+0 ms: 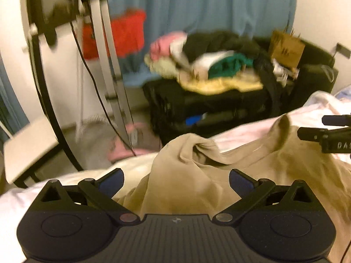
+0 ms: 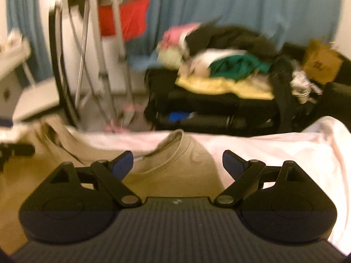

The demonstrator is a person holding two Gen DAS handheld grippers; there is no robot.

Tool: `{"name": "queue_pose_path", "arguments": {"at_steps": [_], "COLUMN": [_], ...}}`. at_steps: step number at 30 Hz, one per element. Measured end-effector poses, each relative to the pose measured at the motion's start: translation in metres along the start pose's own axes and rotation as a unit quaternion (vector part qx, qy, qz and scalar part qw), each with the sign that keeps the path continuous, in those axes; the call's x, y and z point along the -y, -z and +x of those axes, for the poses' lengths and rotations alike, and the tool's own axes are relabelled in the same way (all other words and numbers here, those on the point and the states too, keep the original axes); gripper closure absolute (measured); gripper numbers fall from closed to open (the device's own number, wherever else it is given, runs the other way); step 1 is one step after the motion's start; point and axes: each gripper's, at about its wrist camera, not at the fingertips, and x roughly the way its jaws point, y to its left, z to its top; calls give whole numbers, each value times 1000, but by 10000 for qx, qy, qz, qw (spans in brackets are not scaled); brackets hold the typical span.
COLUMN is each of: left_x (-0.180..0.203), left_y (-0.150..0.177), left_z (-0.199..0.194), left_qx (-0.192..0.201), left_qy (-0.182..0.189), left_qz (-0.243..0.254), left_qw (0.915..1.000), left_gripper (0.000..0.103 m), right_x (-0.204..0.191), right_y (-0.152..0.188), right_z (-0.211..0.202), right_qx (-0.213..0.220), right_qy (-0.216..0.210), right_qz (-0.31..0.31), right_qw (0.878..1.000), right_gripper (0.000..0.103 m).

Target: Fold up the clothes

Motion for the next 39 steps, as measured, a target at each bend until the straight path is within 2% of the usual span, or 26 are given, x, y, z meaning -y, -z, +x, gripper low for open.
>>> {"name": "queue_pose_path", "arguments": {"at_steps": [3,6,9,13,15,17,21,24,29,32,36,39], "left_x": [3,-1,-6,-12,-19,-30,-49,-55,-66,-79,-103,-123], "left_y": [32,77,122,154,159,161,157,153,156,162,157,148], "left_z": [-62,-133,-204,-286,-322,-353,-383,-381,-337,-300,-241,-190], "left_qx": [487,743,739,679,599,497,452,515,277,86,74,104], "left_qy": [44,245,495,461,491,589,731,472,47,-113,-407,-431], "left_qz": [-315,-935,-1437,-1887,-2227,-2671,-3355,-3466,-3801,-3986,-4073,-4235], "left_qw": [9983,9925,9856,9786,9718,9606,9381,9354,9245,9170,9124,9048], "left_gripper": [0,0,1,1,1,1,1,4,5,6,9,20], "right_x": [-8,-19,-33,-44,-47,-48,-42,-34,-20,-7,6,13], "right_y": [22,50,81,113,122,128,143,157,188,203,211,215], "right_z": [-50,-111,-179,-263,-301,-329,-364,-381,-370,-343,-300,-271], "right_qx": [527,877,1007,1162,1155,1100,1130,1214,1312,1168,873,734], "right_qy": [-48,-118,-233,-428,-535,-639,-816,-934,-864,-975,-1138,-1132], "right_qz": [350,583,765,968,1113,1293,1610,1830,1921,2243,2679,2835], "right_qw": [9980,9944,9917,9876,9856,9834,9771,9711,9687,9626,9527,9494], "right_gripper": [13,13,13,13,13,13,13,13,13,13,13,13]}}
